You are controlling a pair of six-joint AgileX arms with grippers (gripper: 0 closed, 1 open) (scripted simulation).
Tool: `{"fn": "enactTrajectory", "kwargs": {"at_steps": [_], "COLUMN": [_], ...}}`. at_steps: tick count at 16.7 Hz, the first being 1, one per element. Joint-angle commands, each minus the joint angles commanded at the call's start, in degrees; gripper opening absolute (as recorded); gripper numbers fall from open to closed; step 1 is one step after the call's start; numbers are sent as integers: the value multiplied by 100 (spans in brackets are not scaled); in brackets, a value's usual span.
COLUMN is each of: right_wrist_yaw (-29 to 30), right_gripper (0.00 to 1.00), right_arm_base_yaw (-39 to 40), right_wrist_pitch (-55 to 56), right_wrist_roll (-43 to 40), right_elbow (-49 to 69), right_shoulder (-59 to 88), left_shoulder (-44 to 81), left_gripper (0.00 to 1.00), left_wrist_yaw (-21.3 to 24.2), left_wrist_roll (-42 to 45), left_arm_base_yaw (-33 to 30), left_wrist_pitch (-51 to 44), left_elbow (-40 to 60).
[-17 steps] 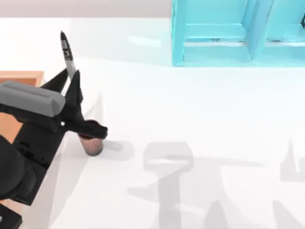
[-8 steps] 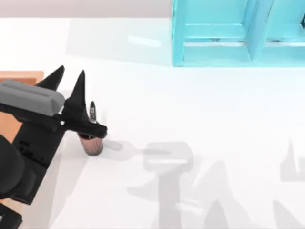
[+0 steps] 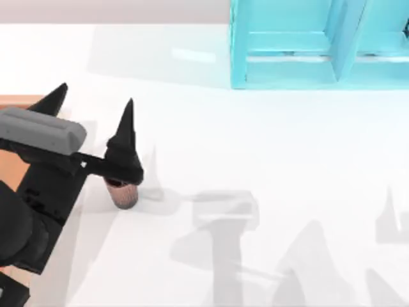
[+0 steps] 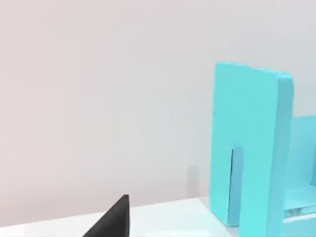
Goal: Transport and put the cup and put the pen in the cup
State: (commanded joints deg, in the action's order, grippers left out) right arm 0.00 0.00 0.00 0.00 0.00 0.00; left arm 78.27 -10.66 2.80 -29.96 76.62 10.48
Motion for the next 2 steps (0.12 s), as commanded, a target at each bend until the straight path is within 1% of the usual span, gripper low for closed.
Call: {"fn": "enactTrajectory", "kwargs": {"at_steps": [2], "right_wrist_yaw": [0], "right_gripper": [100], "right_arm_base_yaw": [0], "right_wrist_pitch": [0], "right_wrist_roll": [0], "right_elbow": [0], "right_shoulder": [0], "left_shoulder": [0], "left_gripper": [100], "left_wrist_yaw": [0], "left_wrist_roll": [0], "left_arm_base_yaw": [0], "left_wrist_pitch": [0], "left_elbow": [0]}}
